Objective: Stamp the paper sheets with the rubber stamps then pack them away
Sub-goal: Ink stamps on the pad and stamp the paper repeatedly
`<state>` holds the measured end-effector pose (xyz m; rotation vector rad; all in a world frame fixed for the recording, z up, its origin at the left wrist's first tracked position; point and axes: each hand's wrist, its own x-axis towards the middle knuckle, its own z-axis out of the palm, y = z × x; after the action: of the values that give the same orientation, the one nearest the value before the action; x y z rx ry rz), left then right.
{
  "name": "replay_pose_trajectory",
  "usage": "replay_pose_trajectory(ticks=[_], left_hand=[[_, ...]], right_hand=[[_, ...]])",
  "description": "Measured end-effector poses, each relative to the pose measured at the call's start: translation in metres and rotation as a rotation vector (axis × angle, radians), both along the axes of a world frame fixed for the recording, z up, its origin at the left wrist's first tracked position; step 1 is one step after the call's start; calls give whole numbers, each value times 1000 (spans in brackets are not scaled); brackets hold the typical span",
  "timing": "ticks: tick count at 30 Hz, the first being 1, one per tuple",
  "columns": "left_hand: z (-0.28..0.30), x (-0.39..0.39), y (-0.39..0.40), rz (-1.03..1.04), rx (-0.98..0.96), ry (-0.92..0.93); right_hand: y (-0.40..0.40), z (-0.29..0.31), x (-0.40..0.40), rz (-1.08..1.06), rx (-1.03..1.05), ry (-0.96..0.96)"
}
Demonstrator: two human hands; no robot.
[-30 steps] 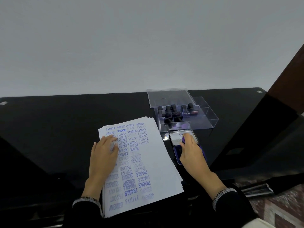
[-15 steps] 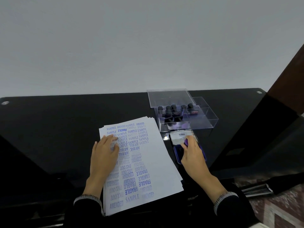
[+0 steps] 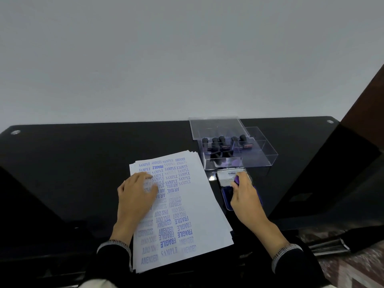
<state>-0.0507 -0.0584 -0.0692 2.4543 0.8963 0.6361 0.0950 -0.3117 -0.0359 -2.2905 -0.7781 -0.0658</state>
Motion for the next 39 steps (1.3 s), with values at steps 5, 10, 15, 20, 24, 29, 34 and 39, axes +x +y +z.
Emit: replay_pose_trajectory(ticks=[5,10,15,20,24,29,34,39], left_hand=[[0,2,1,-5,29,40],[-2,3,2,4,37,72],[-1,4,2,13,42,108],[-2,4,1,28,96,114],[-6,4,2,19,124,98],[-7,4,3,18,147,90],[-9,4,3,16,147,84],[-10,5,5,12,145,100]], right_hand=[[19,12,-3,-47,266,106],[60,12,-19,219,303,278],[86,12,-19,325,229,207],[89,3,-13,321,131,83],[89,4,-14,336,132,143],[91,1,-18,354,106,109],[94,3,-20,361,67,73],[91,-2,-21,320,65,64]])
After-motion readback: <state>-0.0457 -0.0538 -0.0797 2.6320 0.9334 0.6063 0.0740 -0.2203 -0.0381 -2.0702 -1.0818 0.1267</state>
